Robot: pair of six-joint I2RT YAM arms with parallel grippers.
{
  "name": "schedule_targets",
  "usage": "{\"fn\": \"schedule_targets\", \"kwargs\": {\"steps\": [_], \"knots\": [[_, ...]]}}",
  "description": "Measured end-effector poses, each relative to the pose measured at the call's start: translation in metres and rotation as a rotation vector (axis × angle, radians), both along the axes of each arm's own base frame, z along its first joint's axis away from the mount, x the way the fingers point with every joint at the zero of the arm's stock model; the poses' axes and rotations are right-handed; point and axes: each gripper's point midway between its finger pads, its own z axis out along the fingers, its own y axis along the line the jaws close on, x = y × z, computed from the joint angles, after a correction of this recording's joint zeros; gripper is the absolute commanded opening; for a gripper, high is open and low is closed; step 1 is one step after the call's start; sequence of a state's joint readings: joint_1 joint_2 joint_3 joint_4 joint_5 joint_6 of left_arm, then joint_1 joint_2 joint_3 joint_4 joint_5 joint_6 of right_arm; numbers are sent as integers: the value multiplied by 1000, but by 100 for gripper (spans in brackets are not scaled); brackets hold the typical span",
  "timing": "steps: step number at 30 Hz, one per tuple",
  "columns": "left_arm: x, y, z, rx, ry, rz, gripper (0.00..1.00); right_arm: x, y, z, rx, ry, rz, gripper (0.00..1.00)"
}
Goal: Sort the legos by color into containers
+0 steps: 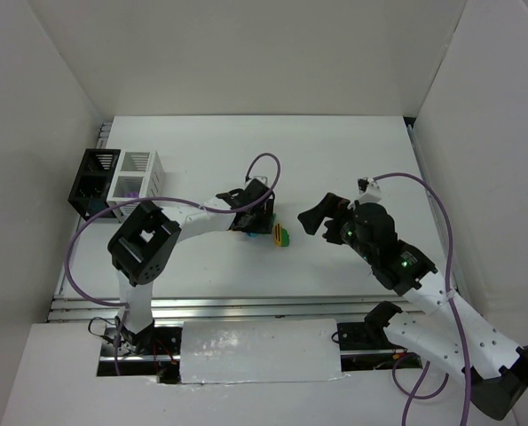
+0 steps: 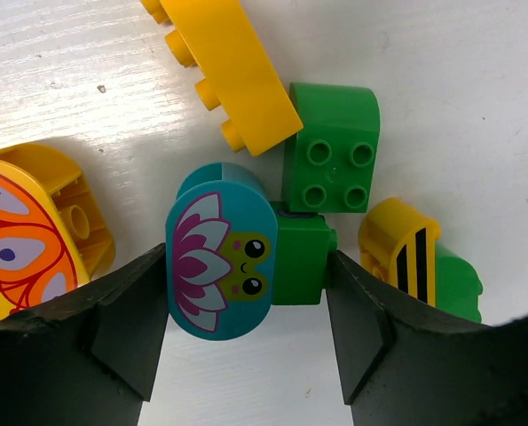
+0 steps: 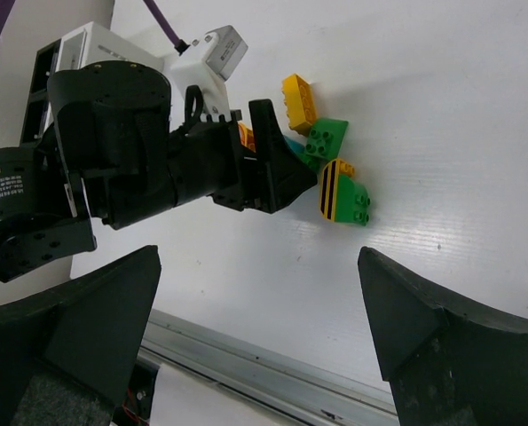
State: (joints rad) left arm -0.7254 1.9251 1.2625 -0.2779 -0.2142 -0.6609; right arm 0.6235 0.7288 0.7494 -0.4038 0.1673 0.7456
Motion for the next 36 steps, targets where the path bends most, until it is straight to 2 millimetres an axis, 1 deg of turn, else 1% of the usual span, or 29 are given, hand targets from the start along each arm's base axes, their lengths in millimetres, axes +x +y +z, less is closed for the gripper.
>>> {"fn": "schedule_targets", "kwargs": {"steps": [2, 3, 5, 6, 8, 9, 12, 14, 16, 19, 22, 25, 28, 30, 32, 35, 36], "knots": [[0, -1, 0, -2, -2, -2, 65, 0, 0, -2, -2, 4, 1, 100], [0, -1, 0, -4, -2, -2, 53, 0, 1, -3, -3, 7, 3, 100], [1, -2, 1, -7, -4, -3, 36, 0, 1, -3, -3, 9, 7, 100], [1, -2, 1, -9, -6, -3, 21, 0, 2, -4, -3, 9, 7, 100], [1, -2, 0, -12, -8, -4, 9, 0, 2, -3, -3, 8, 8, 100], [1, -3, 1, -14, -9, -5, 0, 0, 2, -3, -3, 6, 8, 100], [-1, -2, 2, -28, -14, -12, 0, 2, 3, -4, -7, 6, 13, 100], [-11, 1, 5, -43, -11, -32, 0, 4, 5, -7, -14, 13, 18, 100], [-24, 5, 13, -59, -21, -68, 0, 5, 6, -11, -15, 31, 29, 100], [-40, 7, 39, -109, -88, -142, 0, 9, 6, -13, 7, 52, 46, 97], [-57, 2, 78, -196, -229, -256, 0, 10, 10, -11, 32, 63, 79, 94], [-77, -8, 115, -294, -368, -382, 0, 10, 25, -11, 47, 103, 144, 91], [-98, -17, 140, -375, -473, -502, 0, 11, 43, -17, 46, 158, 207, 89], [-109, -19, 148, -401, -523, -563, 0, 6, 55, -23, 40, 190, 252, 87], [-118, -20, 153, -418, -562, -612, 0, -3, 68, -28, 32, 211, 303, 85], [-127, -23, 162, -432, -601, -670, 0, -19, 86, -27, 31, 227, 385, 75], [-128, -24, 165, -433, -616, -687, 0, -23, 90, -26, 30, 227, 404, 68]]}}
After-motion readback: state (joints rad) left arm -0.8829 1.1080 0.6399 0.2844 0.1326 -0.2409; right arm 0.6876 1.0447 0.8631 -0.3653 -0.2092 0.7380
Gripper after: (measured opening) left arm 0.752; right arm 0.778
